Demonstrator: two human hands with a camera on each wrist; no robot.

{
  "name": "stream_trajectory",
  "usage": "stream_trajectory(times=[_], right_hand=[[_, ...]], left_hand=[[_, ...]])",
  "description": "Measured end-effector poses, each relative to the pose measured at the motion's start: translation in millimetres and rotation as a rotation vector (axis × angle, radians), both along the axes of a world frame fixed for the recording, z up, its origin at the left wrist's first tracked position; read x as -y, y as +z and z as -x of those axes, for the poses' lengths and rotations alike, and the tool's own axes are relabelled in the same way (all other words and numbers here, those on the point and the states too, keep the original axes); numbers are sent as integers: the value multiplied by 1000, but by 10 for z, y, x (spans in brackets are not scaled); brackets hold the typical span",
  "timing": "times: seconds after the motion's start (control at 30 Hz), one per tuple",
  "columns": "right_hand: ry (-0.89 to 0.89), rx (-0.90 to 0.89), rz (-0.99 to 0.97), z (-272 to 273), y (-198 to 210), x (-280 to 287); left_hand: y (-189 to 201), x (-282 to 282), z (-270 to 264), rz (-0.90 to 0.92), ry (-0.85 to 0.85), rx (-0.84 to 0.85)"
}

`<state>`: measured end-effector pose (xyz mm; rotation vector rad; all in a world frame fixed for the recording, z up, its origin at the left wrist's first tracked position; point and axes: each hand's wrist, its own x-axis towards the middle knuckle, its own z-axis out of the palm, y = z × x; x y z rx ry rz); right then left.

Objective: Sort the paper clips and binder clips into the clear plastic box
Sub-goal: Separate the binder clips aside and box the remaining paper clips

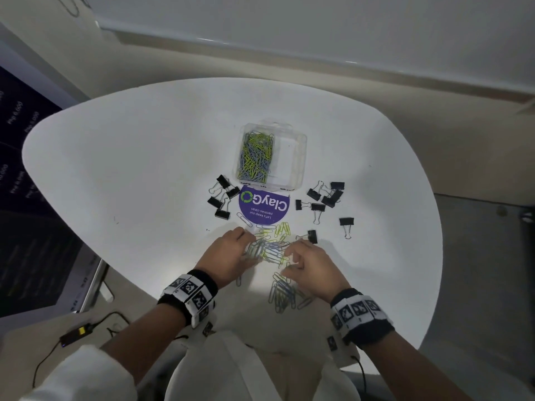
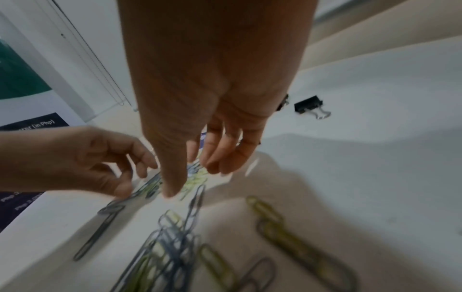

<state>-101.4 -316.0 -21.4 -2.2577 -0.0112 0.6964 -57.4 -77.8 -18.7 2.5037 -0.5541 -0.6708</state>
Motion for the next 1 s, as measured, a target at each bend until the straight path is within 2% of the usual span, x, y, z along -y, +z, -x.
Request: stream_trajectory(times=[0.1,0.27,0.5,0.7,0.83,1.0], right_hand=[[112,-82,88,76,17,261],[137,23,82,271,-133,313],[54,113,75,250,-192,-55],[-95,82,84,208,-147,-178],[-345,30,-106,202,-91,-165],[-400,-69,-261,168,-161,-134]], left_hand=[[-6,-197,26,-150,-130,-78],[-169,-249,113,-30,-180,-86],[-229,-92,144,-16,-175,6],[-220,-23,130,-1,-106,48],[-233,28,103,0,-15,38],[-187,95,36,43,107,-21]])
